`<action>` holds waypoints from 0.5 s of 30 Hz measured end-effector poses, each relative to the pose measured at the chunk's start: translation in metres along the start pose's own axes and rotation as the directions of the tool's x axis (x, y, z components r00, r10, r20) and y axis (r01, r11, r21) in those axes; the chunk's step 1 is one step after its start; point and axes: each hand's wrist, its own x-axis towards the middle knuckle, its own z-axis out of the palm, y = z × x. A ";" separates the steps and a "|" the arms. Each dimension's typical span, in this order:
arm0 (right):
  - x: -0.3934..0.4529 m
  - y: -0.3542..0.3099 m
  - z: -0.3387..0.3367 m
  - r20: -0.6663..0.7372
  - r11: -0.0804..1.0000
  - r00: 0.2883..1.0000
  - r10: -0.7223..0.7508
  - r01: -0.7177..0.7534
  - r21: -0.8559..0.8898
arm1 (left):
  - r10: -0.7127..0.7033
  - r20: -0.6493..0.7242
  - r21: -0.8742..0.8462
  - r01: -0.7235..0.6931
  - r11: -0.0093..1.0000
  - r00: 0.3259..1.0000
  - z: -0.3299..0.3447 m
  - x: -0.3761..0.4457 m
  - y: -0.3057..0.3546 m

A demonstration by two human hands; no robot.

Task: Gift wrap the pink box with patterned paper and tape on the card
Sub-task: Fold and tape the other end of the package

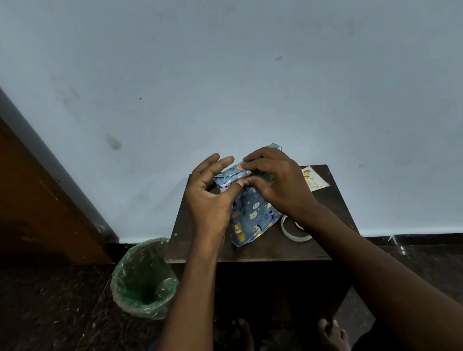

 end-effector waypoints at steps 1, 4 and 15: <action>0.000 0.000 0.000 0.009 1.000 1.000 -0.005 0.005 -0.025 | -0.035 -0.003 -0.022 0.035 0.999 0.999 0.001 -0.001 -0.001; 0.000 -0.001 -0.001 0.038 0.998 0.999 -0.016 0.018 -0.063 | -0.102 -0.005 -0.069 0.102 0.992 0.995 0.006 -0.004 -0.002; -0.003 -0.011 -0.005 -0.010 0.999 0.999 0.033 -0.033 0.026 | -0.074 0.007 -0.010 0.074 0.997 0.997 0.005 -0.007 -0.005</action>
